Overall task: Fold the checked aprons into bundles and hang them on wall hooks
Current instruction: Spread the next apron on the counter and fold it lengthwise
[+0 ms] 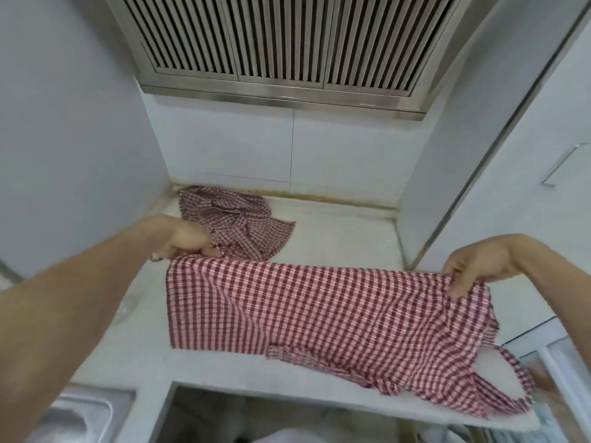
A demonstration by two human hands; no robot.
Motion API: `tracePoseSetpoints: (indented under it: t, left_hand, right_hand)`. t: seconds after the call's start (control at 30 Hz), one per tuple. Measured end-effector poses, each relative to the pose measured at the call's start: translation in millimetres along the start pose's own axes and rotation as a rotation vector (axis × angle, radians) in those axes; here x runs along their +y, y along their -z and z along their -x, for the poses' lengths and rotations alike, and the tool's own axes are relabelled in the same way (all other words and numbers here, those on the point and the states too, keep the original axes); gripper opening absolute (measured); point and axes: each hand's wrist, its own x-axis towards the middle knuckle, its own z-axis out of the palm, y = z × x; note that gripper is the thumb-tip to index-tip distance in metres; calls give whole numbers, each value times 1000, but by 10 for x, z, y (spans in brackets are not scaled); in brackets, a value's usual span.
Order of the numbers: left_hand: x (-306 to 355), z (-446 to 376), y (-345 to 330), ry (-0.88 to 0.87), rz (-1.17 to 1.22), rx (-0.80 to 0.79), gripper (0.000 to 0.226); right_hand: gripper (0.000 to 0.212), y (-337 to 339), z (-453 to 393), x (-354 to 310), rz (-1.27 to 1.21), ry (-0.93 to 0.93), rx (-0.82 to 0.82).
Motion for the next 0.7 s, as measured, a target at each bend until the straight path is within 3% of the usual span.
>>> tracePoseSetpoints:
  t: [0.03, 0.1, 0.2, 0.27, 0.37, 0.43, 0.5, 0.6, 0.63, 0.7]
  left_hand:
    - [-24, 0, -29, 13, 67, -37, 11]
    - [-94, -97, -85, 15, 92, 36, 13]
    - [-275, -377, -154, -66, -22, 466, 34]
    - [-415, -578, -293, -46, -49, 745, 55]
    - [-458, -655, -876, 13, -91, 874, 62]
    - [-397, -651, -1326, -66, -193, 741, 61]
    - [-383, -692, -1708, -65, -188, 478, 77]
    - [-493, -836, -2065, 71, -284, 134, 107]
    - [-547, -866, -2131, 107, -318, 90, 111]
    - [-640, -924, -2181, 157, -362, 78, 116]
  right_hand:
    - [37, 24, -51, -60, 5, -31, 24]
    - [32, 12, -228, -216, 69, -118, 146]
    - [32, -73, -702, -425, 454, -224, 455]
    - [37, -229, -1103, -459, 576, -202, 664]
    - [26, -477, -1681, -360, 476, -170, 872]
    - [22, -599, -1936, -307, 505, -206, 930]
    - [26, -651, -2077, -304, 574, -220, 1026]
    - [35, -778, -2157, -323, 561, -12, 1261]
    - [32, -847, -2169, -347, 550, 84, 1300]
    - [17, -1013, -2124, -393, 499, 198, 1203]
